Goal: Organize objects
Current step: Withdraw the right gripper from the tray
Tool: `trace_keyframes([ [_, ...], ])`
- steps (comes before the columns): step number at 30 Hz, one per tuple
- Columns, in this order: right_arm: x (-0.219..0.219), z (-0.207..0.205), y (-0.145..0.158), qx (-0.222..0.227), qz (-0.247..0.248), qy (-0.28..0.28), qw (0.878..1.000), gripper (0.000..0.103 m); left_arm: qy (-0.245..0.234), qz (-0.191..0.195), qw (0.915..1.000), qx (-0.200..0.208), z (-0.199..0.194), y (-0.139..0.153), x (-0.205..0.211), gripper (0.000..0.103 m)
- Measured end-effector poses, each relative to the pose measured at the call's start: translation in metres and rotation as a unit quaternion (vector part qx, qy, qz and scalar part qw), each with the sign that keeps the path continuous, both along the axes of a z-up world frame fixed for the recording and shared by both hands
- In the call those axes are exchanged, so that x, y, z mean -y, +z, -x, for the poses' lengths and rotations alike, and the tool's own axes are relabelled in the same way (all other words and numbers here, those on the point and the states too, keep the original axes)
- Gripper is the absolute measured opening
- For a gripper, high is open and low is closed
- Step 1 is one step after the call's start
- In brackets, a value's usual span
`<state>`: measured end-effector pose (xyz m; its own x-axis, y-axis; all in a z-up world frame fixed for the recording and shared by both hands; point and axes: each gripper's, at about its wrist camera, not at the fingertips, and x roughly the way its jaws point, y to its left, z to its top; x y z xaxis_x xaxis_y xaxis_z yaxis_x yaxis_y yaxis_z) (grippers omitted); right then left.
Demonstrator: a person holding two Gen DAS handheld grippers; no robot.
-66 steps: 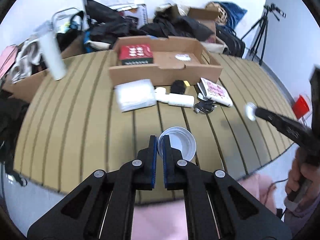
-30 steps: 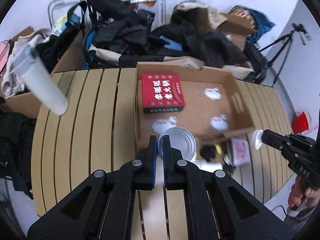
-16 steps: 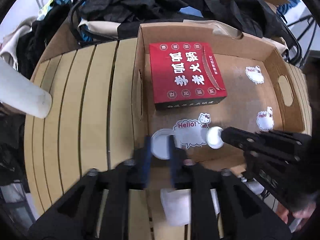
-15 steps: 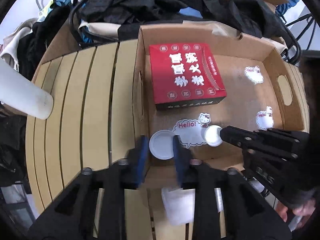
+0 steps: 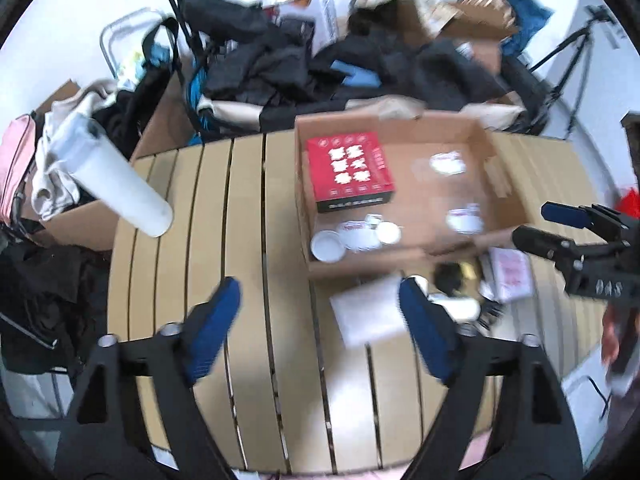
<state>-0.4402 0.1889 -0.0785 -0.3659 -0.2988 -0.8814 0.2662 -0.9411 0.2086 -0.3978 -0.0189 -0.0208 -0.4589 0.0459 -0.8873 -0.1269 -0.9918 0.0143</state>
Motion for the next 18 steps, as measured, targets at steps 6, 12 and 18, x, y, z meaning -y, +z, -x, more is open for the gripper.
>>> trace_keyframes([
  [6,-0.065,-0.081,0.048,-0.039,-0.027,-0.026,0.999,0.083,-0.006,-0.007,0.9970,-0.077,-0.090,0.047,0.004,0.103],
  [12,-0.079,-0.157,0.073,-0.077,-0.006,-0.025,0.997,0.083,-0.003,-0.007,0.9956,-0.093,-0.159,0.043,-0.009,0.103],
  [18,-0.072,-0.261,0.080,-0.130,0.008,0.000,0.991,0.083,0.017,-0.023,0.9883,-0.150,-0.259,0.046,-0.001,0.103],
])
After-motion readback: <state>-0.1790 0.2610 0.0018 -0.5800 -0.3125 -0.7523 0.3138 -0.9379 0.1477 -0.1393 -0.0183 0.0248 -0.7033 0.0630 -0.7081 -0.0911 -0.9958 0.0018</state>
